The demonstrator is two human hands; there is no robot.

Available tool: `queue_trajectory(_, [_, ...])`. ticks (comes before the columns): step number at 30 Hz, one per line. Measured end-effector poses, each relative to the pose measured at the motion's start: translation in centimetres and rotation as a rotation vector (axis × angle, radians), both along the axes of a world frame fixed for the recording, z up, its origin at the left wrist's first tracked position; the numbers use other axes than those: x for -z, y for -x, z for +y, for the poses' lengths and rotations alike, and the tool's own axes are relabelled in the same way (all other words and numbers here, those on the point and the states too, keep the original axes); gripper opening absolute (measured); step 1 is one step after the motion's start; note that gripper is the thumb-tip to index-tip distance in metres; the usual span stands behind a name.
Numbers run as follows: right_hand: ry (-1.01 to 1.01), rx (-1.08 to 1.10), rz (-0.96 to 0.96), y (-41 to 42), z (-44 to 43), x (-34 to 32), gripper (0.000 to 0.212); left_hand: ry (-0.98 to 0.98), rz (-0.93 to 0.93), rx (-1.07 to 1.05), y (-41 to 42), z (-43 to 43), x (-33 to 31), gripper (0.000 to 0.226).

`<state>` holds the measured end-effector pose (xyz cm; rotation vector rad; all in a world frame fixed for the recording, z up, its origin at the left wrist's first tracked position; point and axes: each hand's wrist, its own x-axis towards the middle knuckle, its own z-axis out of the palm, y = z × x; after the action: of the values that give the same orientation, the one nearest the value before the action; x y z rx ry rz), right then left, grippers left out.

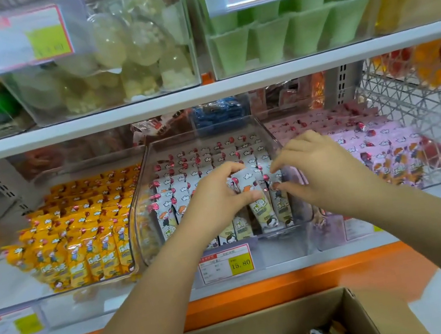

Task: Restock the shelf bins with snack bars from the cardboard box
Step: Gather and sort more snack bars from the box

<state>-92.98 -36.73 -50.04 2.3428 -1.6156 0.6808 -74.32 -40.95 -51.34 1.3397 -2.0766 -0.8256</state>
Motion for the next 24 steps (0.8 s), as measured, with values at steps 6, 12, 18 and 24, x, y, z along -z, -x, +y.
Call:
queue_trajectory(6, [-0.163, -0.068, -0.25, -0.1, 1.4, 0.0, 0.067, 0.131, 0.044, 0.124, 1.7, 0.5, -1.9, 0.039])
queue_trajectory(12, [-0.227, -0.099, -0.386, 0.0, 0.8, -0.5, 0.047, 0.145, 0.103, 0.16, 0.8, 0.0, -2.3, 0.045])
queue_trajectory(18, [-0.314, -0.125, -0.392, -0.8, -0.2, -1.4, 0.04, 0.291, -0.538, 0.081, -2.1, -2.5, 0.4, 0.069])
queue_trajectory(24, [-0.395, -0.13, -0.233, -2.5, -1.2, -1.2, 0.047, 0.365, -0.748, 0.093, -2.9, -3.2, 2.3, 0.073])
